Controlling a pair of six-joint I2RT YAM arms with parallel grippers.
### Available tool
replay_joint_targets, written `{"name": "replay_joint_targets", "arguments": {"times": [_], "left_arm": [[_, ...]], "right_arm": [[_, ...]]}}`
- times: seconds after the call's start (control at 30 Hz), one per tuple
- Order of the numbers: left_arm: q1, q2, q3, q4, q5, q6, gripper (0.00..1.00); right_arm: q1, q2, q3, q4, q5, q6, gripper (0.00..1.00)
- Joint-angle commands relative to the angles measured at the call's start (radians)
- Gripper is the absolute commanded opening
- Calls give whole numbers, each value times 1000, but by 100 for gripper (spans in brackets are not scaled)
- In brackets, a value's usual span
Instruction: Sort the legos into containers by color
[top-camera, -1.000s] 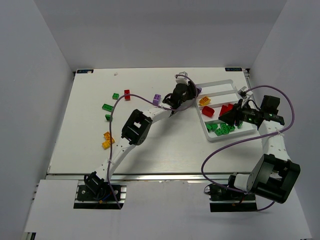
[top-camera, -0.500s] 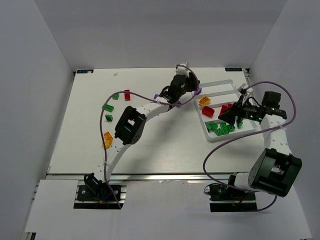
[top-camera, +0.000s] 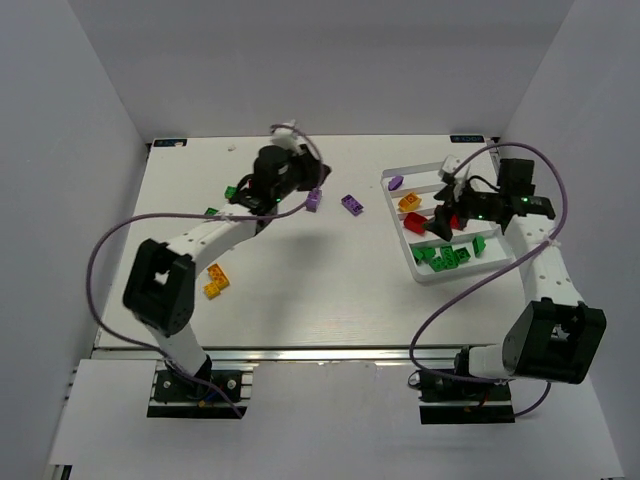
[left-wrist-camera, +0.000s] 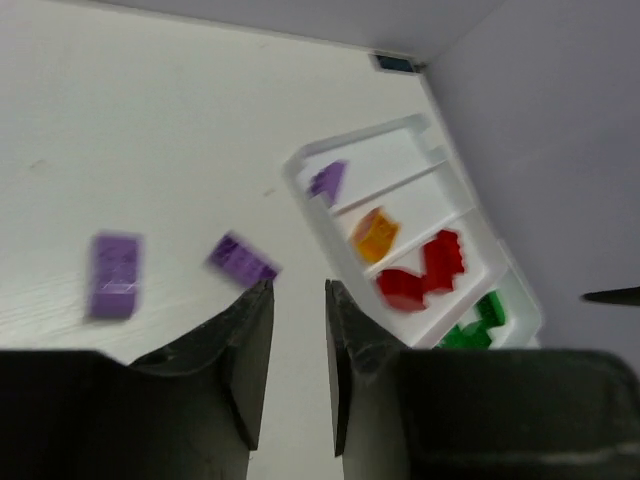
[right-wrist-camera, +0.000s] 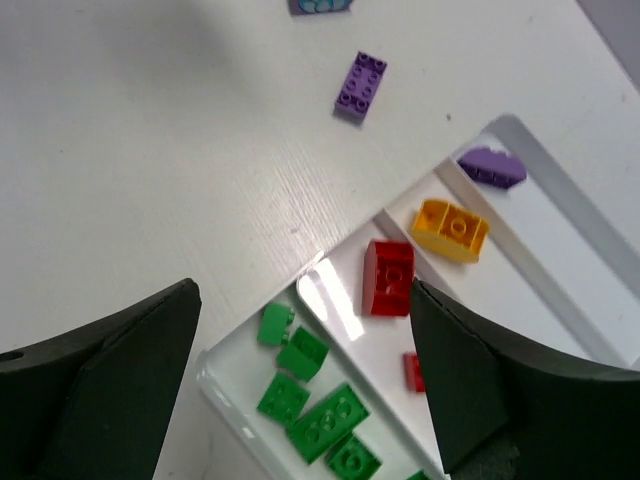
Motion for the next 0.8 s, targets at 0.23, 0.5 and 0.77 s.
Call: {"name": "replay_joint_targets", "arguments": {"times": [0.23,0.5,0.77], "left_arm": [[95,-530,-380,-462,-186,49,81],[97,-839,-622,-596,-299,-130,83],[97,-1135,-737,-701,-419,-236,84]], "right_arm": [[372,259,258,68,264,172,63],[530,604,579,89,545,535,69],[558,810,722,138,751,588,89]]}}
